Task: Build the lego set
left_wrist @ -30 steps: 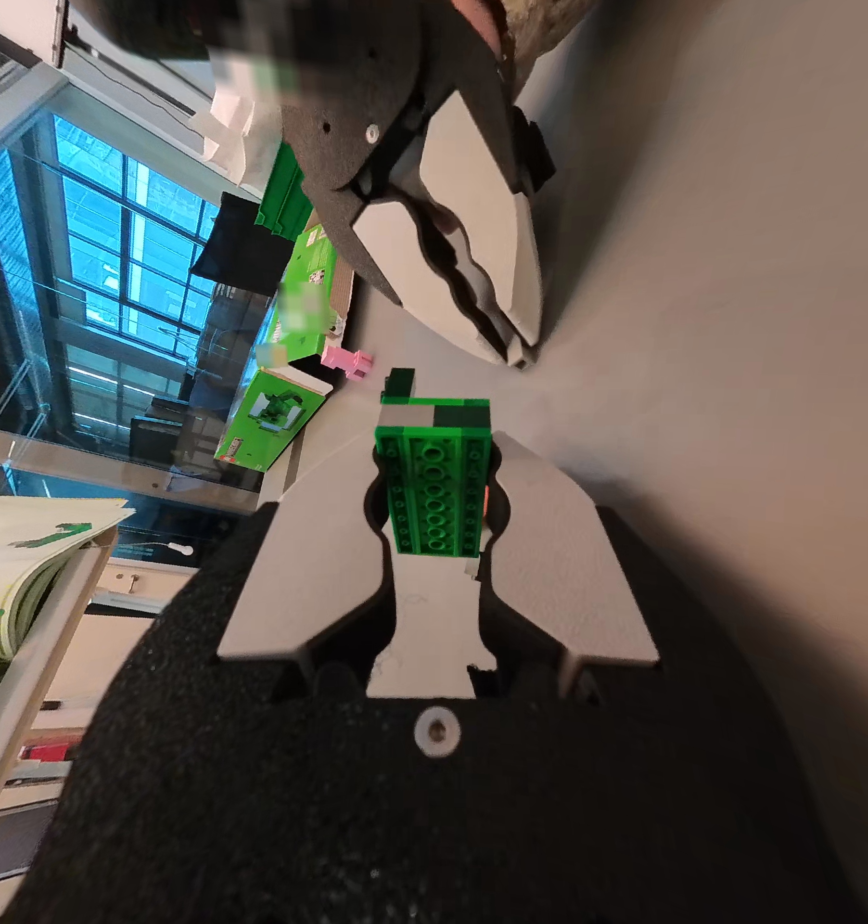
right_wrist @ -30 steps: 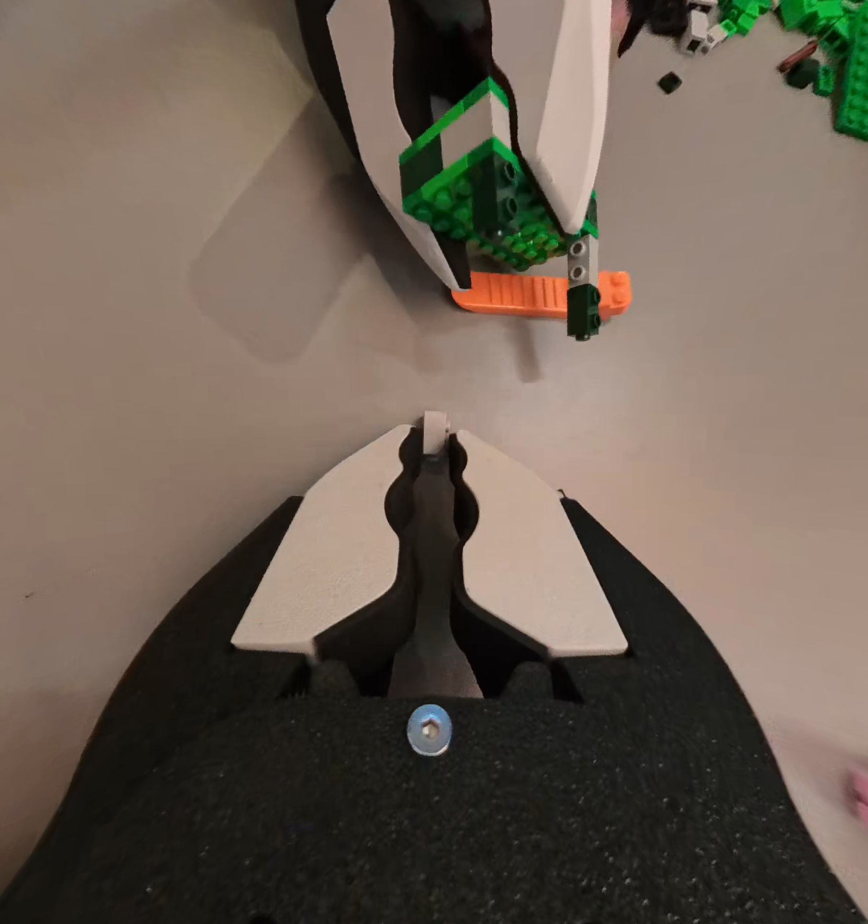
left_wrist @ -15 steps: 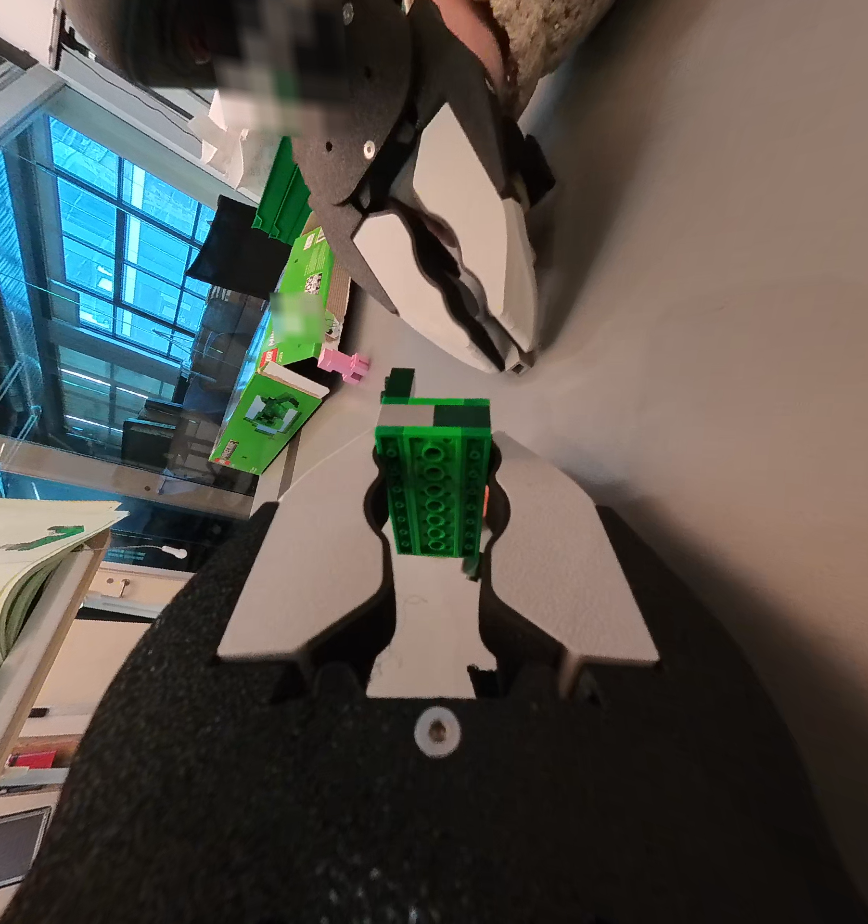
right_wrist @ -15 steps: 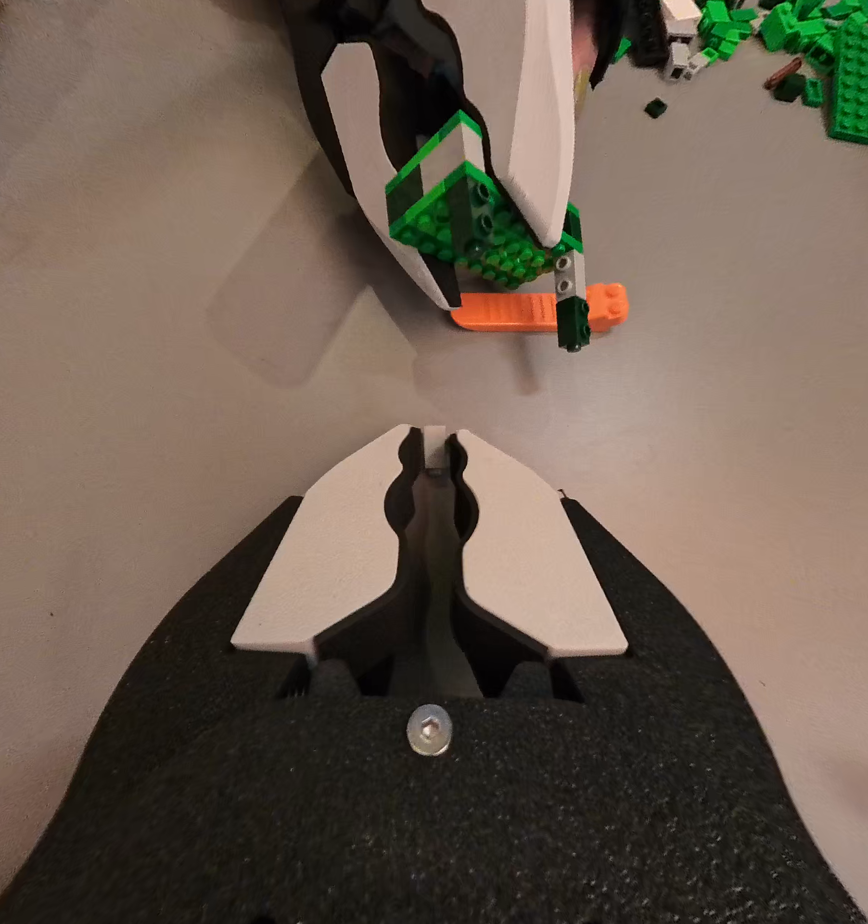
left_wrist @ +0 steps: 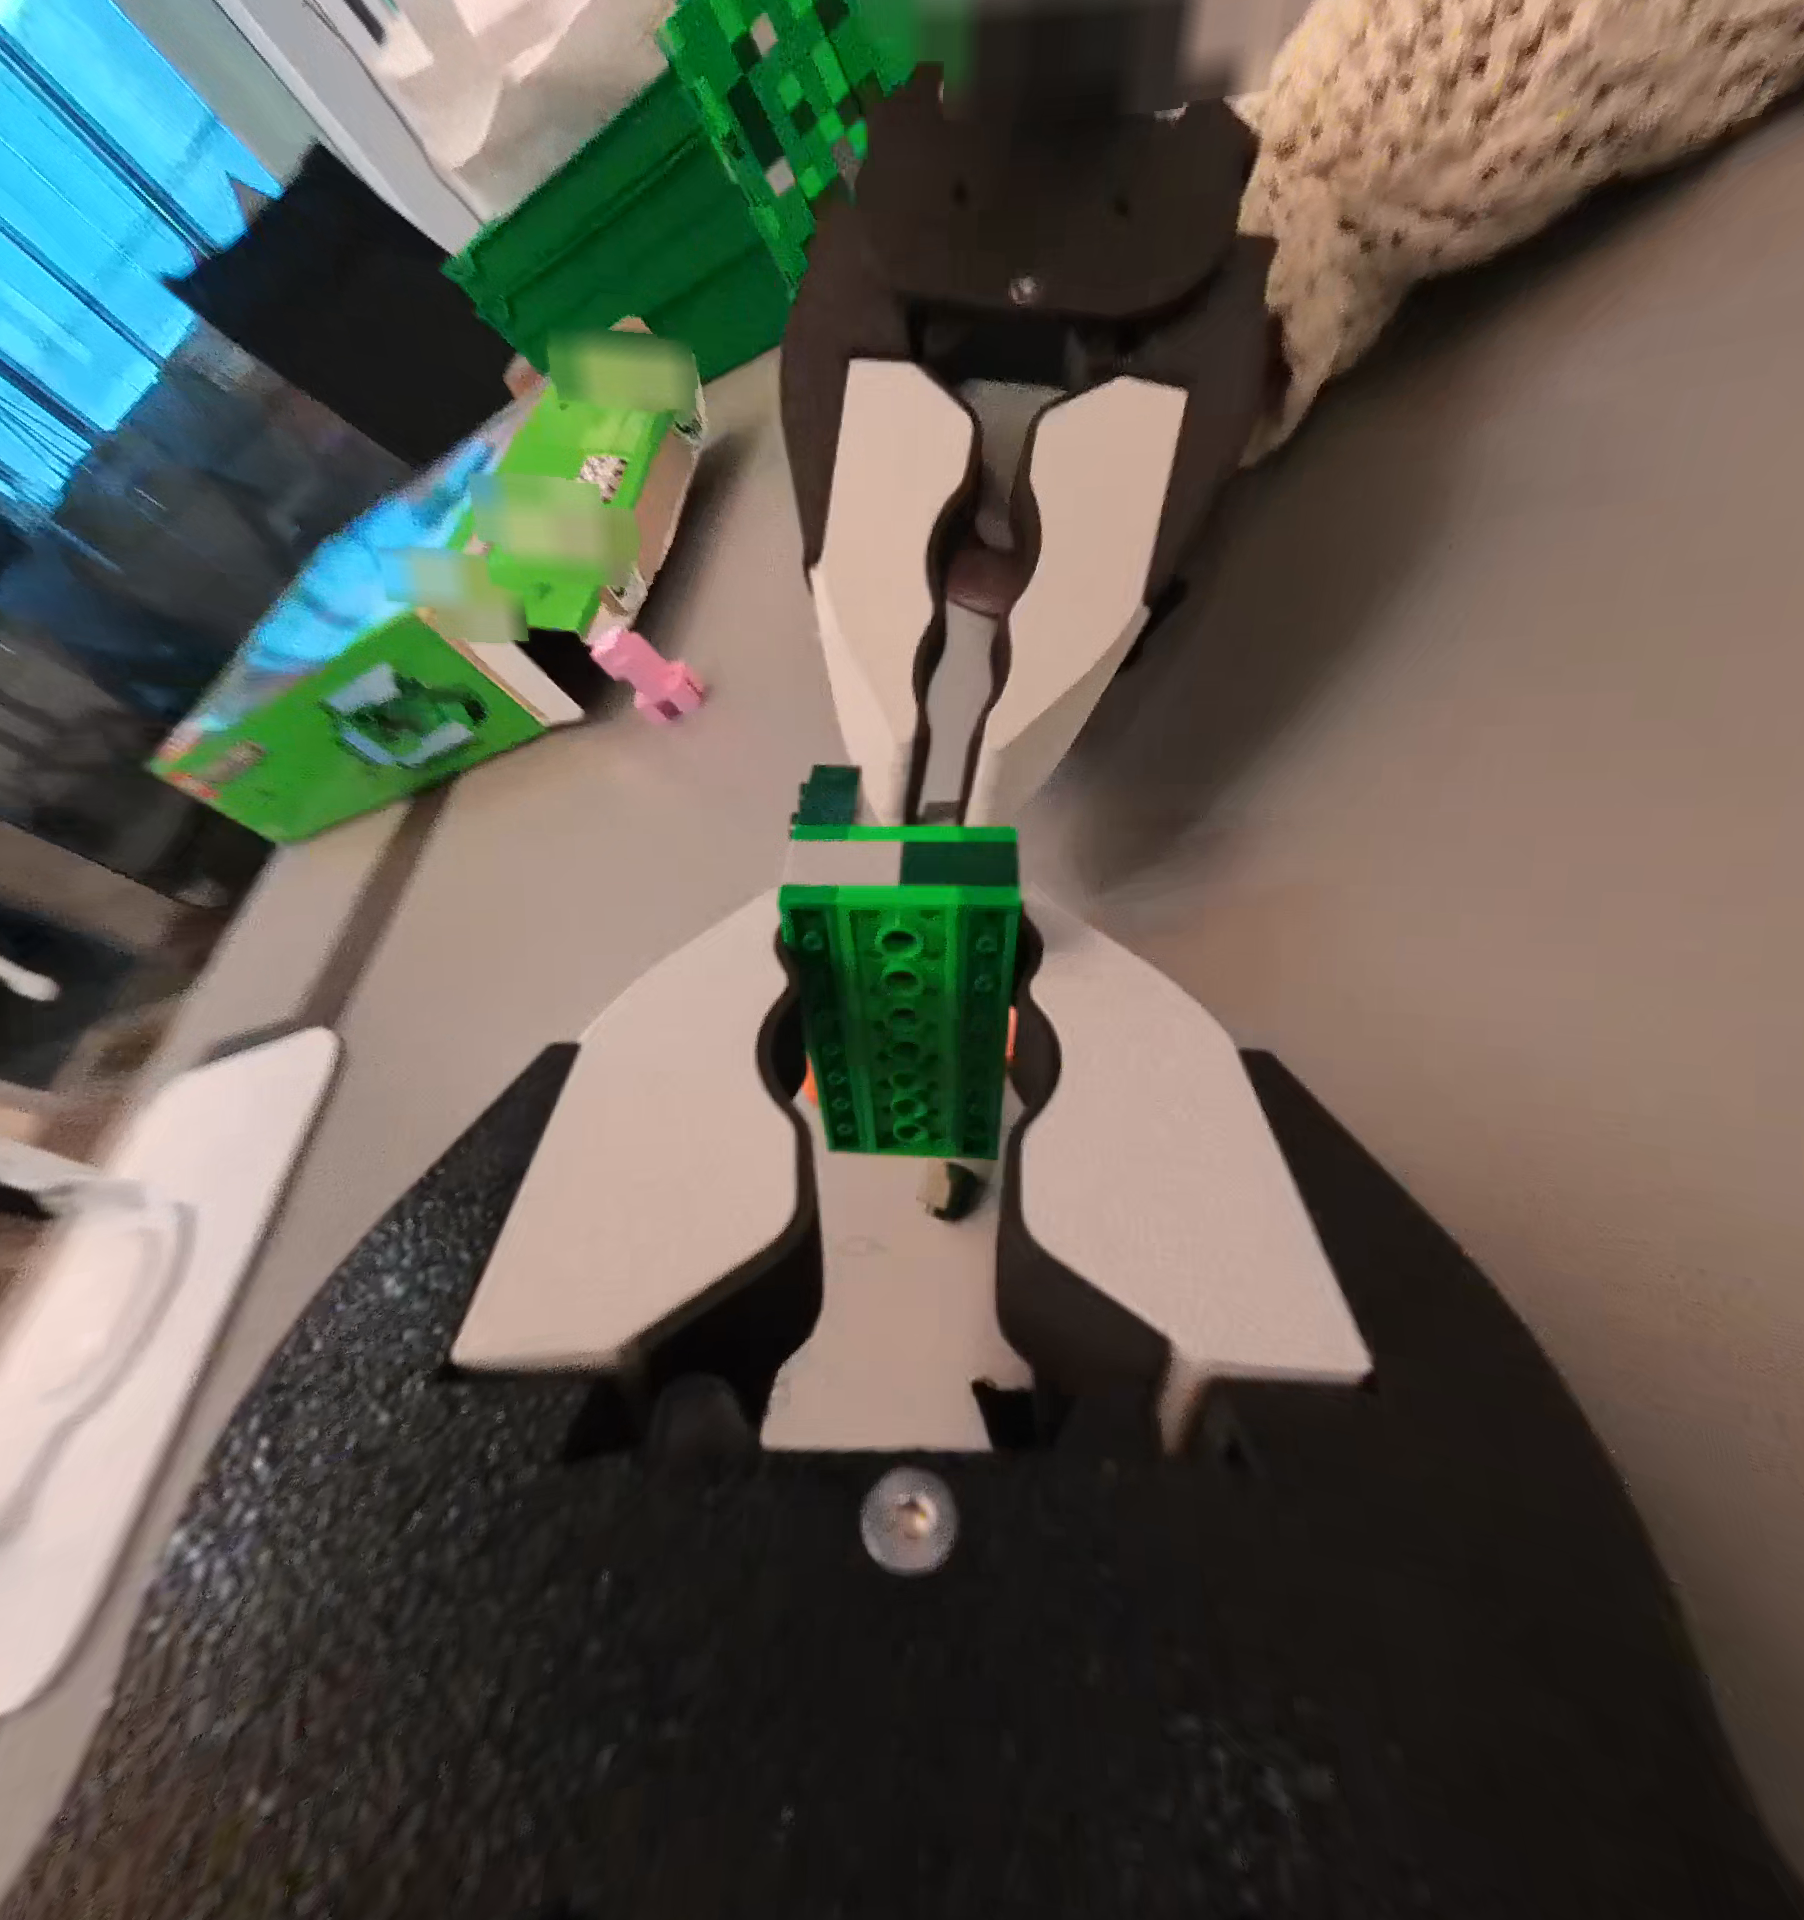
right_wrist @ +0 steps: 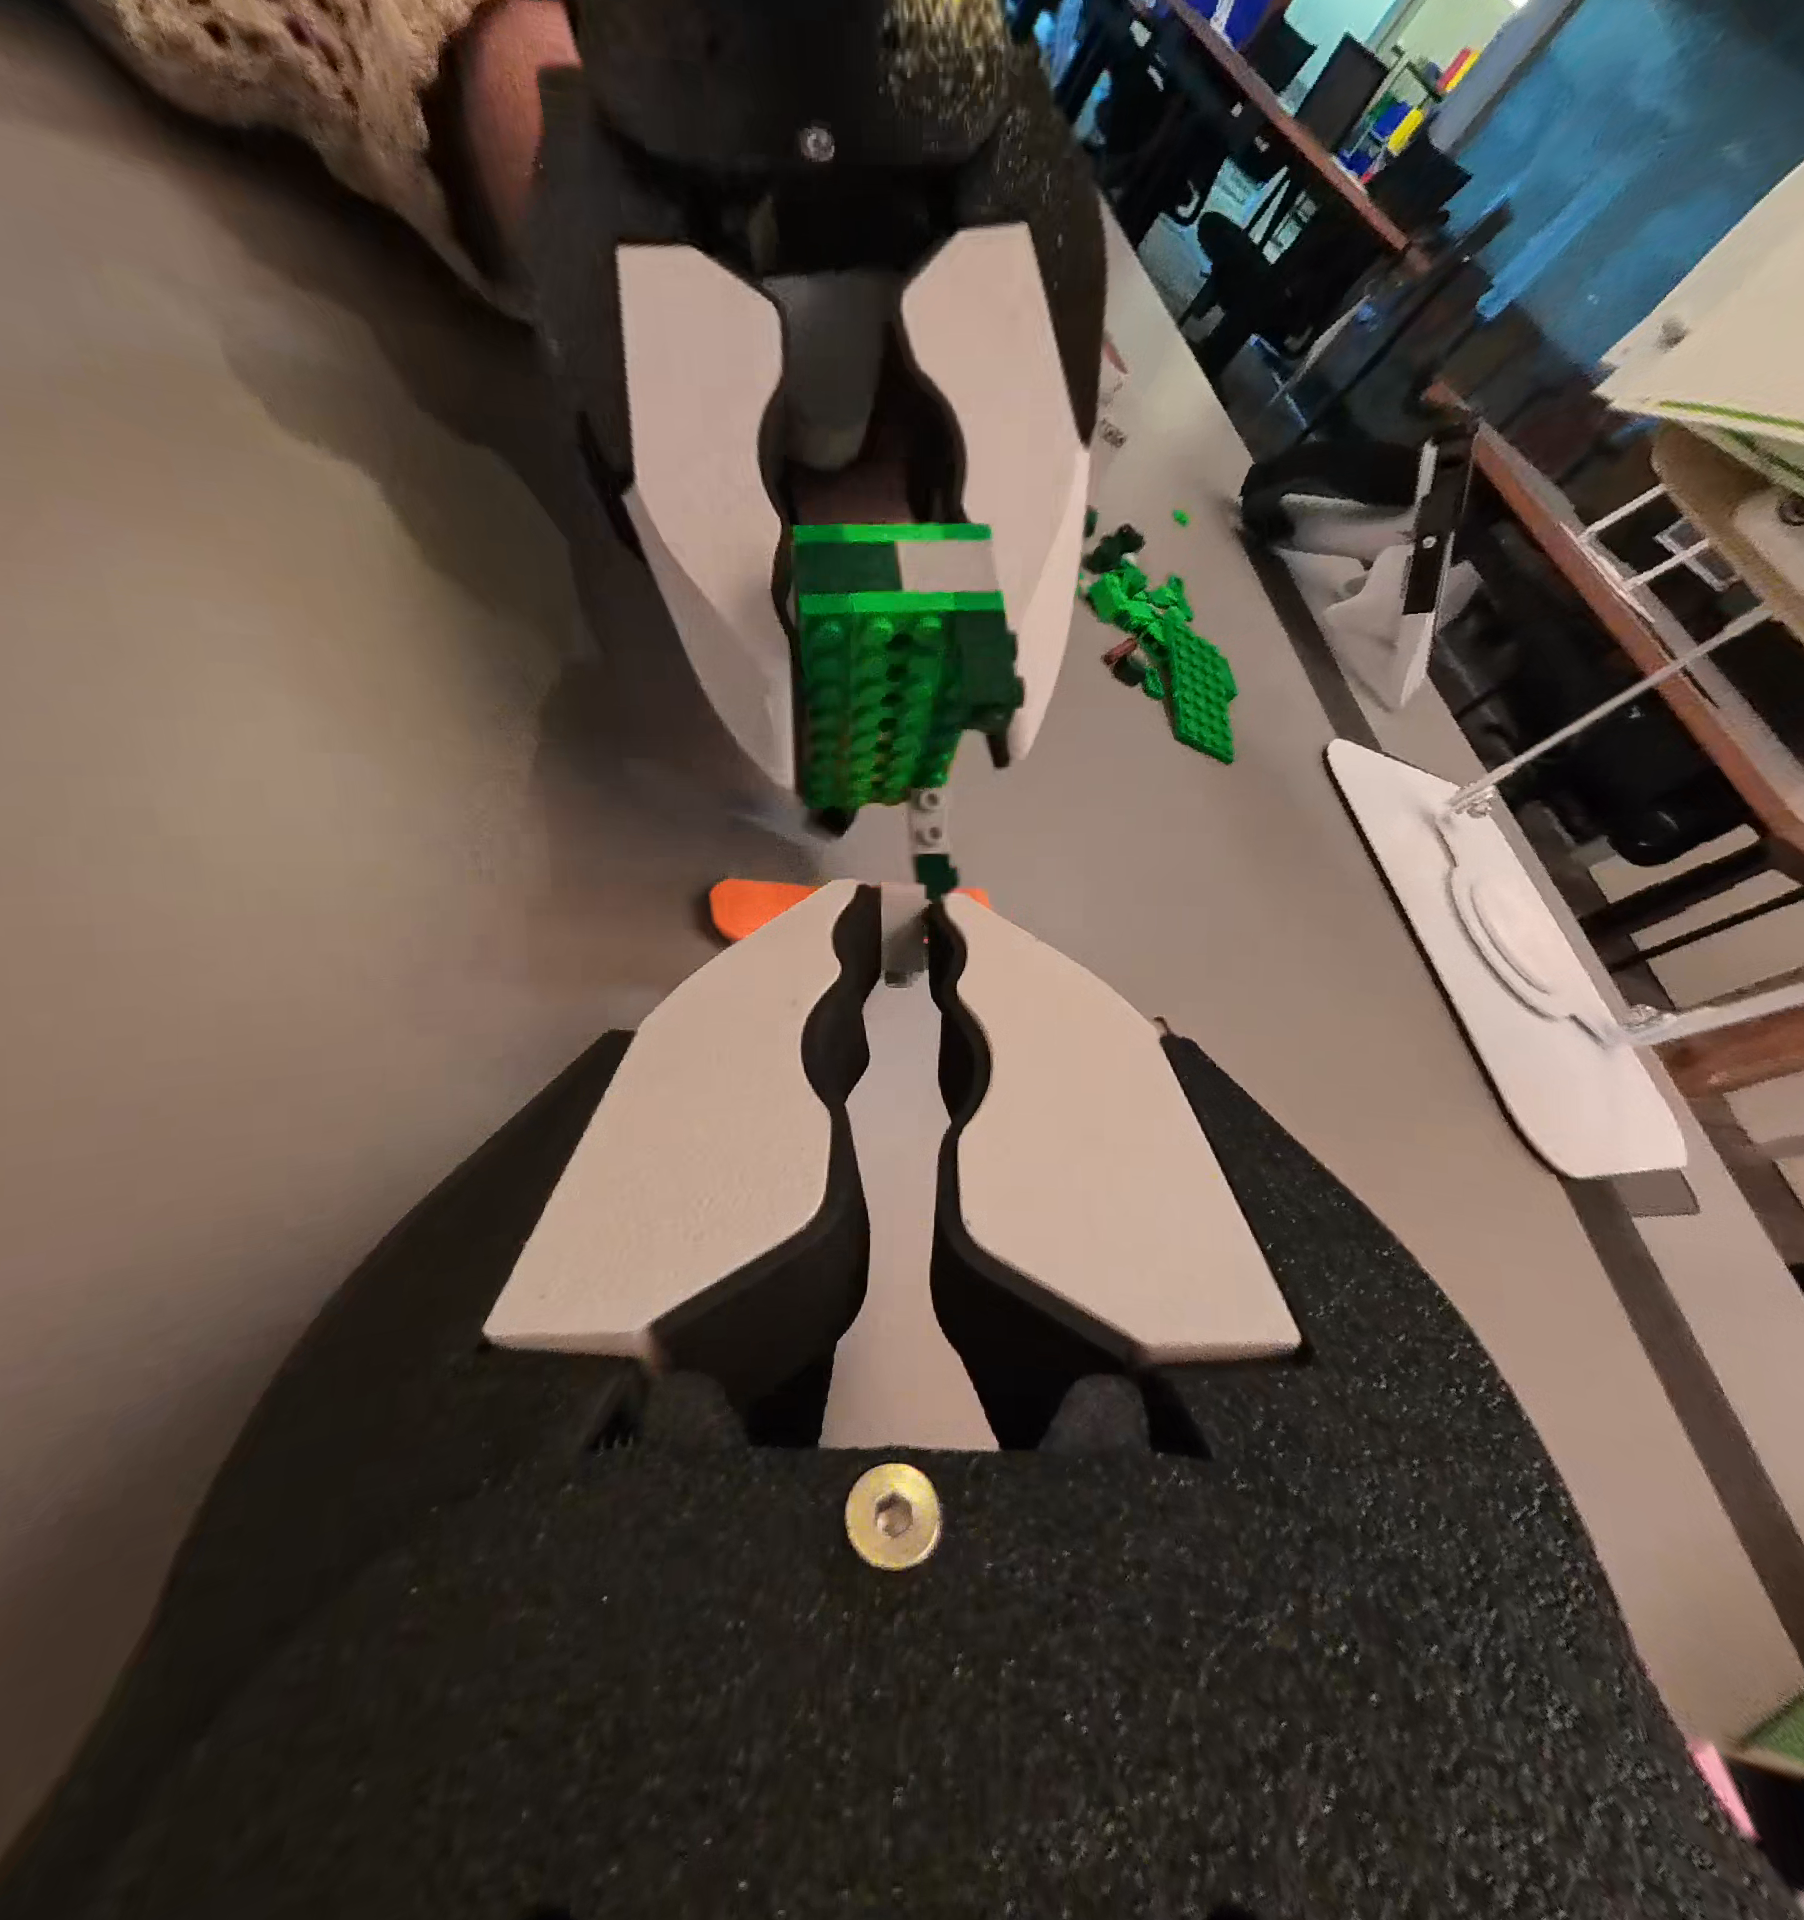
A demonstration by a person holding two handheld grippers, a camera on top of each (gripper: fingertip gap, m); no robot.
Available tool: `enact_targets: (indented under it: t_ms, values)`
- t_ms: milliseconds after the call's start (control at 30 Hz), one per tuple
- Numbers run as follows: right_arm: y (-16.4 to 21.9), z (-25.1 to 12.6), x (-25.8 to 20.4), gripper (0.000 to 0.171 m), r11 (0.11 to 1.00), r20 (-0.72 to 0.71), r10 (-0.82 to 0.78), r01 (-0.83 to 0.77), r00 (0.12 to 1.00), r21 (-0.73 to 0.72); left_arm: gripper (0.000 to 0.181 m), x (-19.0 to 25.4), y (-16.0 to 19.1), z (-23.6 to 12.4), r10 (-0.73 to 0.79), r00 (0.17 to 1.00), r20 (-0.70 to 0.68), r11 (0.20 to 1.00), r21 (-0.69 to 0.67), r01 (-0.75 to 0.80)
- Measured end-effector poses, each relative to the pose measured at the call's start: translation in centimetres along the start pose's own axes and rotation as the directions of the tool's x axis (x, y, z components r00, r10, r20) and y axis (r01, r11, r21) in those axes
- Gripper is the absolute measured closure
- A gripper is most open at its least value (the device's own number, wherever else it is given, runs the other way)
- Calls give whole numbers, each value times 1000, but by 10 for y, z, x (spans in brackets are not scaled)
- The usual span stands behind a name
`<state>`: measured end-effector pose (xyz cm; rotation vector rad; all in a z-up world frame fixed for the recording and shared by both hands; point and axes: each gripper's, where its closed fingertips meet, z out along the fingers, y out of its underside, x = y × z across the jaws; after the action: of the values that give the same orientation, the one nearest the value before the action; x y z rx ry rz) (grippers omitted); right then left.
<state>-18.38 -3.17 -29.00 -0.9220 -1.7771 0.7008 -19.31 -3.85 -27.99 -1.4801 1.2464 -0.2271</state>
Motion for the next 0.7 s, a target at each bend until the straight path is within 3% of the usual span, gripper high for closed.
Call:
enact_targets:
  t_ms: [133, 267, 433, 700]
  values:
    - [-7, 0, 18, 163, 995, -48, 67, -64, 997, 70, 145, -18, -8, -11, -237, 970, -57, 962, 128, 243]
    - [-4, 1, 23, 163, 992, -54, 102, -97, 993, 84, 146, -44, -17, -31, -467, 871, -149, 821, 293, 490]
    - [-2, 3, 20, 163, 995, -52, 80, -77, 995, 65, 146, -56, -12, -39, -555, 805, -207, 725, 354, 591]
    - [-2, 2, 21, 163, 994, -51, 91, -87, 995, 67, 146, -73, -26, -62, -649, 555, -520, 355, 439, 826]
